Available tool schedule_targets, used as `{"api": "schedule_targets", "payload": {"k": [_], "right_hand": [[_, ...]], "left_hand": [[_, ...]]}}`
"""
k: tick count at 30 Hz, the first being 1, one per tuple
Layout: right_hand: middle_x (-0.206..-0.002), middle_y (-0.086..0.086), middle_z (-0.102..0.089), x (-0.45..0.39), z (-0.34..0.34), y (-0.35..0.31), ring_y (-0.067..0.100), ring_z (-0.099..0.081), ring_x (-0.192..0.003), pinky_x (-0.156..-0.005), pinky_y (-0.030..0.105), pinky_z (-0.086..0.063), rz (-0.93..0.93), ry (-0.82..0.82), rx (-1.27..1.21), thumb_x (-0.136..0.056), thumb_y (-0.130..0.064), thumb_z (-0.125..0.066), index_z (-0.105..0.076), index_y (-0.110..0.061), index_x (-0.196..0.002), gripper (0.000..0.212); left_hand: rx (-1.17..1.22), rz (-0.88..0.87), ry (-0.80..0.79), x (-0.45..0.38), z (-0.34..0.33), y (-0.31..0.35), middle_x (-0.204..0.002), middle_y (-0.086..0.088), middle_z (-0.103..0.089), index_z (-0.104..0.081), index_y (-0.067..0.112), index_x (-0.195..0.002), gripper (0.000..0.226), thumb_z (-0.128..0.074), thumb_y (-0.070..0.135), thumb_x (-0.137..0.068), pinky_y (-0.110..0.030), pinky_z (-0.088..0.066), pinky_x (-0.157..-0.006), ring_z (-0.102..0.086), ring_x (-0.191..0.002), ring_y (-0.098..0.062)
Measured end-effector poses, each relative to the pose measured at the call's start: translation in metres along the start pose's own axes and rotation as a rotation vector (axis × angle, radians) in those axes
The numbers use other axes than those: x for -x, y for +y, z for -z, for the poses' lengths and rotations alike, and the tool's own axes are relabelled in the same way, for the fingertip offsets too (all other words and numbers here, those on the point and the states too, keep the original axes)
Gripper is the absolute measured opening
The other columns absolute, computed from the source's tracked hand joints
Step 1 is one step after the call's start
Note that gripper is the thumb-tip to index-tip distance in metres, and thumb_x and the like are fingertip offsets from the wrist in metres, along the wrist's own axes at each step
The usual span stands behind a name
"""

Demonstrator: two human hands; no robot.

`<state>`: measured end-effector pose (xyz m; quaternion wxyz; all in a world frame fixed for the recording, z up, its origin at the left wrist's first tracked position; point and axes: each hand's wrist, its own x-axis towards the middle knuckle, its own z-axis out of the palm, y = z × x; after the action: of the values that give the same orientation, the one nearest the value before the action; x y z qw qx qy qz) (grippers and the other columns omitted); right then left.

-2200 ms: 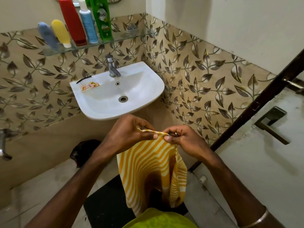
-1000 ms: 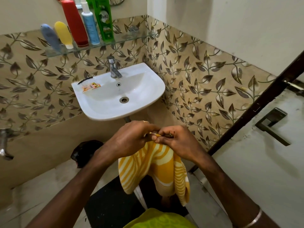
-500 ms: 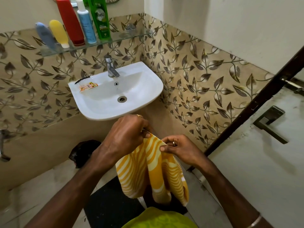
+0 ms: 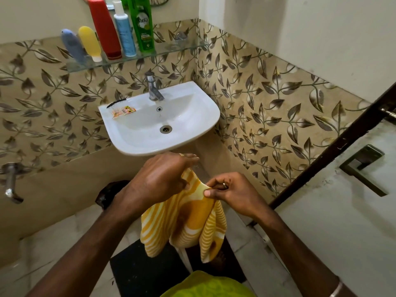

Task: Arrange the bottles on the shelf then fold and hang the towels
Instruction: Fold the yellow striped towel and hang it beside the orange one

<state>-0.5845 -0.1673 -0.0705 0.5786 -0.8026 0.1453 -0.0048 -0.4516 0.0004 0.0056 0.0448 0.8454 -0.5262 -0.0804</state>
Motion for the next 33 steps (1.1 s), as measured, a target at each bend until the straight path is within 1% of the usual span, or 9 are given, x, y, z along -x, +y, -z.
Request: {"api": "schedule_targets", "payload": {"k": [2, 3, 5, 9, 12, 15, 19, 28, 33], "right_hand": [[-0.089, 0.001, -0.078, -0.001, -0.003, -0.007, 0.014, -0.075, -0.087, -0.083, 0.041, -0.062, 0.027, 0.001, 0.027, -0.085, -0.015, -0.079, -0.079, -0.015, -0.091, 0.006], [-0.088, 0.000, -0.078, -0.001, -0.004, -0.010, 0.013, -0.074, -0.086, -0.082, 0.039, -0.062, 0.045, 0.000, 0.033, -0.085, -0.015, -0.079, -0.079, -0.016, -0.090, 0.005], [-0.087, -0.005, -0.077, -0.001, -0.003, -0.015, 0.008, -0.073, -0.085, -0.076, 0.032, -0.060, 0.086, 0.004, 0.049, -0.084, -0.015, -0.080, -0.079, -0.020, -0.091, 0.009], [-0.092, -0.004, -0.078, -0.002, 0.000, -0.016, 0.009, -0.074, -0.090, -0.079, 0.031, -0.061, 0.102, 0.035, 0.008, -0.083, -0.022, -0.081, -0.079, -0.018, -0.097, 0.014], [-0.098, -0.006, -0.078, -0.004, -0.002, -0.008, 0.006, -0.073, -0.095, -0.082, 0.027, -0.060, 0.056, 0.027, 0.006, -0.086, -0.016, -0.078, -0.078, -0.020, -0.102, 0.017], [-0.103, -0.012, -0.077, -0.005, -0.002, 0.002, 0.000, -0.070, -0.100, -0.090, 0.034, -0.060, -0.003, 0.018, 0.109, -0.088, -0.017, -0.075, -0.076, -0.029, -0.110, 0.025], [-0.112, -0.012, -0.074, -0.005, 0.004, 0.013, 0.001, -0.067, -0.107, -0.095, 0.034, -0.058, -0.059, 0.029, 0.125, -0.092, -0.012, -0.069, -0.071, -0.031, -0.120, 0.033], [-0.101, -0.004, -0.076, -0.004, 0.004, 0.021, 0.011, -0.072, -0.096, -0.079, 0.032, -0.059, -0.089, 0.075, -0.012, -0.097, -0.013, -0.062, -0.075, -0.023, -0.107, 0.019], [-0.101, -0.013, -0.074, 0.000, 0.005, 0.007, -0.001, -0.069, -0.094, -0.082, 0.024, -0.056, -0.044, 0.066, 0.108, -0.100, -0.018, -0.060, -0.073, -0.027, -0.109, 0.018]], "left_hand": [[0.077, -0.077, -0.086, -0.001, -0.001, 0.006, -0.154, 0.016, -0.042, -0.038, 0.033, -0.151, 0.082, -0.078, 0.042, -0.080, -0.021, -0.040, -0.092, -0.059, -0.121, -0.009], [0.118, -0.093, -0.099, -0.003, -0.003, 0.007, -0.149, 0.016, -0.050, -0.042, 0.036, -0.149, 0.080, -0.078, 0.046, -0.078, -0.022, -0.043, -0.091, -0.062, -0.115, -0.009], [0.144, -0.090, -0.086, -0.005, -0.007, 0.005, -0.124, 0.014, -0.069, -0.059, 0.040, -0.133, 0.058, -0.076, 0.050, -0.079, -0.031, -0.054, -0.085, -0.067, -0.102, -0.010], [0.097, 0.011, 0.025, -0.008, -0.009, 0.005, -0.096, 0.010, -0.073, -0.074, 0.033, -0.102, 0.020, -0.074, 0.042, -0.084, -0.037, -0.056, -0.072, -0.068, -0.090, -0.015], [0.093, 0.032, 0.102, -0.010, -0.013, 0.010, -0.093, 0.012, -0.071, -0.075, 0.034, -0.097, 0.013, -0.076, 0.031, -0.084, -0.033, -0.054, -0.070, -0.066, -0.090, -0.015], [0.128, 0.054, 0.122, -0.011, -0.014, 0.011, -0.090, 0.012, -0.069, -0.075, 0.036, -0.094, 0.013, -0.077, 0.029, -0.084, -0.029, -0.045, -0.063, -0.065, -0.089, -0.015], [0.122, 0.054, 0.137, -0.010, -0.011, 0.008, -0.092, 0.010, -0.070, -0.076, 0.032, -0.095, 0.012, -0.077, 0.031, -0.083, -0.030, -0.049, -0.066, -0.065, -0.089, -0.015], [0.118, 0.074, 0.154, -0.005, -0.003, 0.003, -0.094, 0.009, -0.074, -0.078, 0.030, -0.097, 0.015, -0.076, 0.037, -0.084, -0.031, -0.053, -0.069, -0.066, -0.089, -0.014], [0.086, 0.167, 0.134, -0.002, 0.002, -0.008, -0.096, 0.006, -0.073, -0.077, 0.030, -0.100, 0.016, -0.074, 0.038, -0.086, -0.032, -0.052, -0.070, -0.065, -0.091, -0.017]]}}
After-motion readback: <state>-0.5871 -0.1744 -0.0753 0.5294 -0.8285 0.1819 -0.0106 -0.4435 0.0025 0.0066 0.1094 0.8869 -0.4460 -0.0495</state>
